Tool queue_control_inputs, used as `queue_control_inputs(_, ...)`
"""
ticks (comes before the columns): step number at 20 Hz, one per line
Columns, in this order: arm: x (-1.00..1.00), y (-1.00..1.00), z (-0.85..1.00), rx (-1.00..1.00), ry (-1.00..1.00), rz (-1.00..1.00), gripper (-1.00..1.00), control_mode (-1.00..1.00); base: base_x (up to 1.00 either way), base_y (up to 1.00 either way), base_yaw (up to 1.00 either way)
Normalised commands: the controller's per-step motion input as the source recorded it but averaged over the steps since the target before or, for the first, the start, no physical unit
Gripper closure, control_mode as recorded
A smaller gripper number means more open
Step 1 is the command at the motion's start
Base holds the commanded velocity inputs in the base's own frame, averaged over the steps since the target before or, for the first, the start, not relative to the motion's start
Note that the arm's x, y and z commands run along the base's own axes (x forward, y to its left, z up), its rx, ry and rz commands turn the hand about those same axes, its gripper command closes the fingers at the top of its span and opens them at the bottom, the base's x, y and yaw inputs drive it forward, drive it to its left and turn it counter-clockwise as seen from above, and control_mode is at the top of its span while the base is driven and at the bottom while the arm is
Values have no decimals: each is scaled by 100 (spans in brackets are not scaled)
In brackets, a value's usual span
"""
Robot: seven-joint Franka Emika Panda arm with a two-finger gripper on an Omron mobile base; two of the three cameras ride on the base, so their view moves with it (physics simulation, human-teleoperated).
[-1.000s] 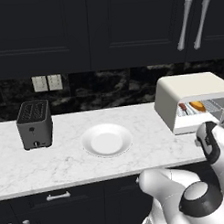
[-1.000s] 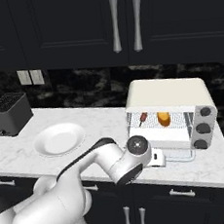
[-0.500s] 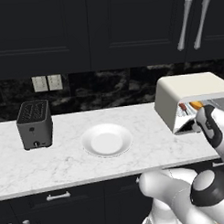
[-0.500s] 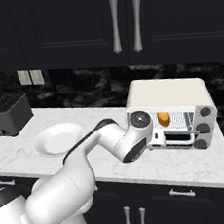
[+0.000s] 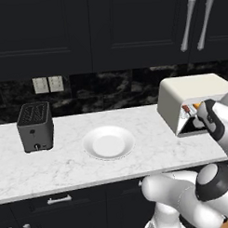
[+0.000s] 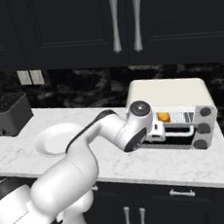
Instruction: Pick up the kebab skewer and baguette bread, and place them inside the toaster oven. Close the toaster oven door and start by setting the timer.
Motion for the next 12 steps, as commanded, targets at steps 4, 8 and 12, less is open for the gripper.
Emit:
queue_control_inputs(4, 31, 0, 0, 0, 0, 0, -100, -100, 0, 0, 0)
queue_control_inputs(8, 64, 2, 0, 0, 0, 0, -100, -100, 0, 0, 0)
queue_control_inputs(12, 49, 0, 0, -1, 1, 0, -100, -100, 0, 0, 0)
